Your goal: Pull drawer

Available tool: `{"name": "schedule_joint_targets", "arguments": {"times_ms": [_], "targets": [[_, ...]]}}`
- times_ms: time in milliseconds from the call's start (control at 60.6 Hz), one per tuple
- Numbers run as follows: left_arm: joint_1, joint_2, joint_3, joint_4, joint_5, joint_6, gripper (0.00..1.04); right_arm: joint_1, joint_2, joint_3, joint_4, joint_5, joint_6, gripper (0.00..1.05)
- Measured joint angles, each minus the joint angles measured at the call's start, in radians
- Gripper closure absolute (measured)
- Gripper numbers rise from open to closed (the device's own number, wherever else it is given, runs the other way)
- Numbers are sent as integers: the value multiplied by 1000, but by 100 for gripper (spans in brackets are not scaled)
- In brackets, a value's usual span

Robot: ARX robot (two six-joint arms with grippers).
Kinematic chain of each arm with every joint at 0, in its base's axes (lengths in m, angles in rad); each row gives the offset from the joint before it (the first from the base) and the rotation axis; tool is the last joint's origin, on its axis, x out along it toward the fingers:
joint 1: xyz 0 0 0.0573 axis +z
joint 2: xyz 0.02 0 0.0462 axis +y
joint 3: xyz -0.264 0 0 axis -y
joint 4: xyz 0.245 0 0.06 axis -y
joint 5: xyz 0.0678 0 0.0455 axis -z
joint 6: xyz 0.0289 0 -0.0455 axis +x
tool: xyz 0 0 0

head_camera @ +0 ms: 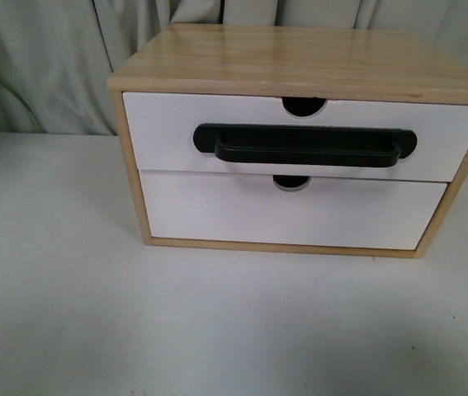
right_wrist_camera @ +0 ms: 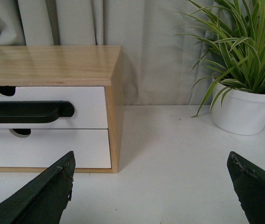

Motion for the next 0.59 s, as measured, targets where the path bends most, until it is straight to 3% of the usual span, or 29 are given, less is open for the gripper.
{"name": "schedule_joint_targets", "arguments": {"times_ms": [594], "targets": [[0,0,0,0,0,0,6,0,0,0,0,0,0,9]]}}
